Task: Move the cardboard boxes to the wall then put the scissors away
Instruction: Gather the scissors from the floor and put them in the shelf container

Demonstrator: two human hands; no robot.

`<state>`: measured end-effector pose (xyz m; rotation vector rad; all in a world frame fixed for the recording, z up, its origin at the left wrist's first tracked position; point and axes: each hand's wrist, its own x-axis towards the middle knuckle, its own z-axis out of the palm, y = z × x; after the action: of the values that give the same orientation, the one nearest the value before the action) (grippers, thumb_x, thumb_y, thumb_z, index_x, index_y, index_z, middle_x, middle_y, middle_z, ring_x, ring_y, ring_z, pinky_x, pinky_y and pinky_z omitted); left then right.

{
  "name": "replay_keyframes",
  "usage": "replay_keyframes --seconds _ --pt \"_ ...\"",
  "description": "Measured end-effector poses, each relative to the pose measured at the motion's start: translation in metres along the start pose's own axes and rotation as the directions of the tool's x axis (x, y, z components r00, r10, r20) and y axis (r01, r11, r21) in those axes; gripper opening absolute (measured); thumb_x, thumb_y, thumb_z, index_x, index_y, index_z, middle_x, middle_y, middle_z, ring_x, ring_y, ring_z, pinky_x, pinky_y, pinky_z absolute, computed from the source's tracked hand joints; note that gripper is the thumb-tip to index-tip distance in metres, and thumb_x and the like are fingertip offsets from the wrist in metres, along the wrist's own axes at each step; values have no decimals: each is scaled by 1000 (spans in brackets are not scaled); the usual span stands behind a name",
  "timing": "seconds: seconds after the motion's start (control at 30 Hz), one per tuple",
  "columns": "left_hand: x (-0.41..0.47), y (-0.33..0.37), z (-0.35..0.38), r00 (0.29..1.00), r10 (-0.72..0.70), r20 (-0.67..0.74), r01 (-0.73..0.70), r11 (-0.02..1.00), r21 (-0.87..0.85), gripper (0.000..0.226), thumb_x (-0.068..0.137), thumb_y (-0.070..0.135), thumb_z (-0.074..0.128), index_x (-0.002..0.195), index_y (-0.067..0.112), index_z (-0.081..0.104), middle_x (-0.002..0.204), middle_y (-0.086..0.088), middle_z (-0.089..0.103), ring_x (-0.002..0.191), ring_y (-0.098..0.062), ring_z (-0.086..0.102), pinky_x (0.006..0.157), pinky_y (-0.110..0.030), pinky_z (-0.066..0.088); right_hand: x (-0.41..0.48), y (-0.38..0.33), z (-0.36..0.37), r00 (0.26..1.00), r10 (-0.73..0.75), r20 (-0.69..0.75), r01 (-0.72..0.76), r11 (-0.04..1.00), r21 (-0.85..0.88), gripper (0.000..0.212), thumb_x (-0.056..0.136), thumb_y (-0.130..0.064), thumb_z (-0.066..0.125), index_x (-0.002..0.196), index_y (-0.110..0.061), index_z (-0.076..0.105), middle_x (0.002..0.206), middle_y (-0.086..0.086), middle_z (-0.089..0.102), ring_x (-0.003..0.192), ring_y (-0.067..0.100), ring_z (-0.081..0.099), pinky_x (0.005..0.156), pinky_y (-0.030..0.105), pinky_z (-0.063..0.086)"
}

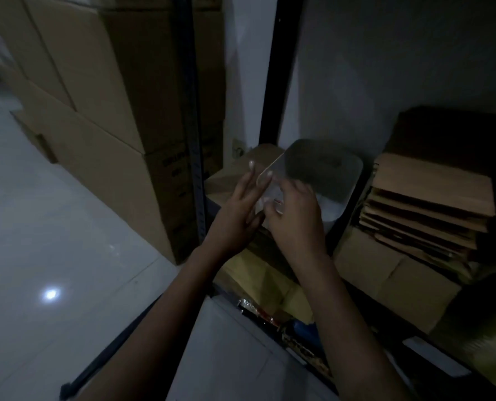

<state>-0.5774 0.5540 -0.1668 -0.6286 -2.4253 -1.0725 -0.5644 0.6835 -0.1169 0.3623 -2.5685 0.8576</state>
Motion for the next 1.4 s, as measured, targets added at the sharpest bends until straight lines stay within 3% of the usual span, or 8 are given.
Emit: replay_keyframes --seconds 0.1,0.27,0.43,0.6,0.8,0.97,1.2,1.4 --pt "-12 -3 -10 987 -90 -133 79 993 -84 68 95 12 57 153 22 23 163 0 2 128 14 30 72 -9 46 -10 -14 15 978 -119 -173 136 987 89 32 92 -17 54 121 -6 61 112 12 62 107 25 54 88 38 48" --pt "-86 -35 -23 854 -424 -301 365 901 -232 44 97 22 53 140 18 48 140 -1 52 127 -5 48 97 -16 43 -56 -44 80 983 -186 1 179 946 270 27 96 -13 54 122 -10 62 114 6 61 104 15 56 82 21 49" --pt "-219 -65 -22 573 -745 -341 680 665 -310 18 97 13 52 109 13 66 100 4 69 93 -8 64 77 -16 48 -147 -60 183 936 -215 278 103 924 368 22 91 -8 55 111 -7 65 103 9 63 98 24 58 83 38 51" --pt "-354 -83 -10 313 -914 -259 860 388 -331 18 96 13 51 101 15 69 100 0 70 95 -15 64 79 -21 44 -249 -57 247 835 -132 534 -94 922 375 20 93 -11 55 112 -8 63 102 8 62 100 23 58 83 32 48" --pt "-480 -94 30 51 -980 -193 825 150 -545 19 95 5 49 93 9 67 93 -6 68 94 -21 67 84 -36 53 -358 -10 310 653 177 736 -410 900 148 22 91 -9 59 112 -3 62 93 11 63 83 20 57 70 21 40" --pt "-544 -111 86 -226 -971 -76 707 -109 -699 16 96 10 50 100 8 66 103 -13 68 95 -25 66 66 -20 46 -427 47 348 470 343 814 -499 863 -75 22 91 0 55 112 3 61 100 19 66 83 19 54 61 16 34" --pt "-578 -149 151 -317 -948 -20 670 -209 -712 14 92 12 56 105 18 59 101 -13 69 92 -27 67 74 -32 52 -449 74 426 458 -6 889 -73 996 44 25 89 3 51 110 -2 64 109 19 61 103 35 58 86 40 50" --pt "-596 -155 167 -384 -923 6 604 -256 -755 14 91 11 60 104 14 63 101 -16 68 93 -28 67 82 -38 54 -453 53 480 229 -366 902 394 882 258 34 86 7 49 118 -2 57 120 17 52 110 34 49 83 44 45"
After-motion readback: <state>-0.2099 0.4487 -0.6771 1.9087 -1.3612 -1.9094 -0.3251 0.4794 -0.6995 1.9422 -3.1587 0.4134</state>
